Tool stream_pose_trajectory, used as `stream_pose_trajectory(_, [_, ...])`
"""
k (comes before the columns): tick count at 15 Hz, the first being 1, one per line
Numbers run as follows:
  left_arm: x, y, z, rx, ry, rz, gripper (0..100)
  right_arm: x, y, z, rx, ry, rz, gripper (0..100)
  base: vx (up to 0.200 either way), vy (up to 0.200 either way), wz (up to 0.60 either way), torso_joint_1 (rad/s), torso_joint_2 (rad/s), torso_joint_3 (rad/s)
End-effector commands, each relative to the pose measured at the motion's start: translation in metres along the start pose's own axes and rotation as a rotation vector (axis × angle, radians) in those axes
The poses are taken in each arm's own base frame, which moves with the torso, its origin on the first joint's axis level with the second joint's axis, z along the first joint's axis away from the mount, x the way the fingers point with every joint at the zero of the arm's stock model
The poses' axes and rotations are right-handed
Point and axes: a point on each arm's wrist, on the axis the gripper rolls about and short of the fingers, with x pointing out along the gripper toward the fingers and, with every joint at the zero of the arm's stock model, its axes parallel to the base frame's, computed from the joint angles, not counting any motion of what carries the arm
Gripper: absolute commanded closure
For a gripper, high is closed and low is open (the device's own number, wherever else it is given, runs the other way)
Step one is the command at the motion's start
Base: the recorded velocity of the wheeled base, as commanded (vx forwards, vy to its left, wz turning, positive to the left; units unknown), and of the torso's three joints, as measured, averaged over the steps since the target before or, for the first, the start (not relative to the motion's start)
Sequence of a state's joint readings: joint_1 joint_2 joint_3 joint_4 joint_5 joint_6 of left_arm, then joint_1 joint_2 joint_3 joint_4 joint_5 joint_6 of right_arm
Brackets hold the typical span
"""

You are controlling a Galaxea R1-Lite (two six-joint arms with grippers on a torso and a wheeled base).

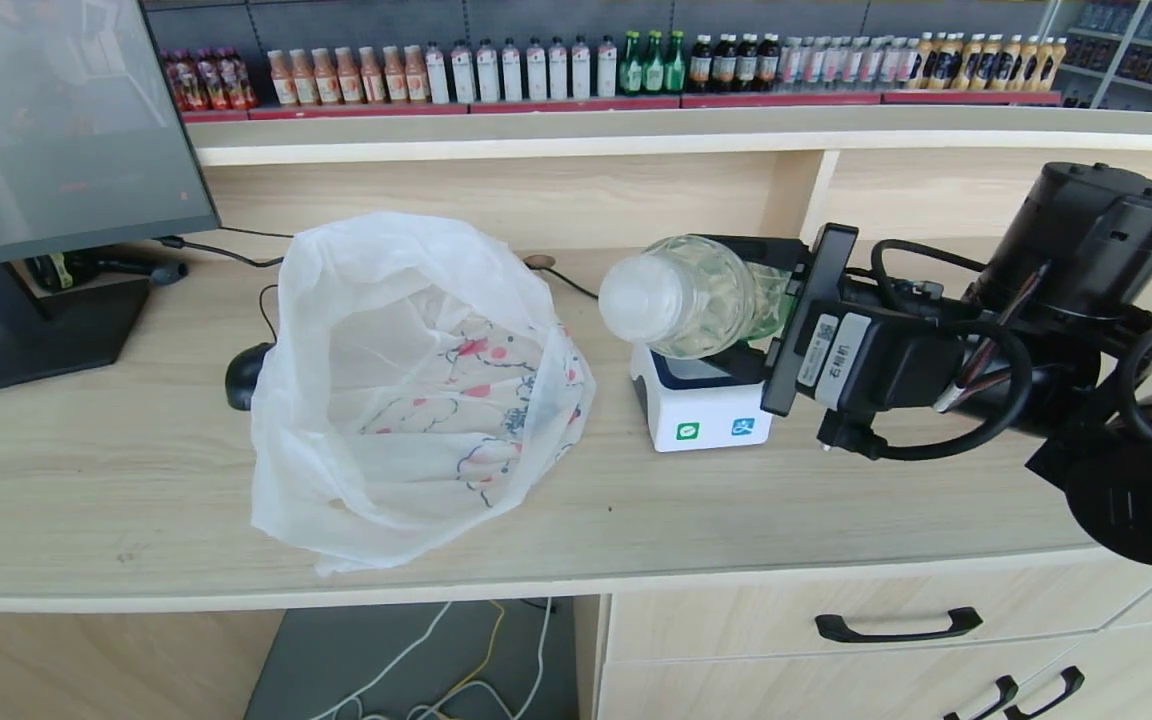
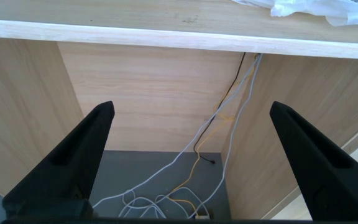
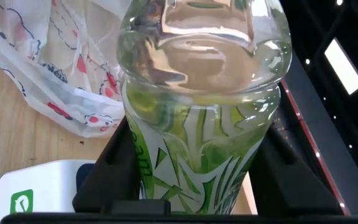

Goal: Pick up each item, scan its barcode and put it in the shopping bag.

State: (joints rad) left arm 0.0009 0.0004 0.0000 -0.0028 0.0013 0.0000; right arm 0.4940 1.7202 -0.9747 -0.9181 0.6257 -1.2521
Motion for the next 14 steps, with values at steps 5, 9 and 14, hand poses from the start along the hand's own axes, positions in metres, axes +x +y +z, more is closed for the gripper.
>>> stream_pose_trajectory(5, [0.0,0.0,0.0,0.0,-0.001,0.001,0,0.0031,0.0065,-0.0046,0.014,0.008,0.015,100,0.0,0.0,0.0,0.0,0.0,0.0])
stream_pose_trajectory(9, [0.0,0.0,0.0,0.0,-0.001,0.001,0,0.0047,0.006,-0.005,0.014,0.007,0.012,100,0.0,0.0,0.0,0.0,0.0,0.0])
stream_pose_trajectory(14, [0.0,0.0,0.0,0.0,-0.001,0.001,0,0.0049,0.0078,-0.0058,0.016,0.009,0.017,100,0.0,0.0,0.0,0.0,0.0,0.0])
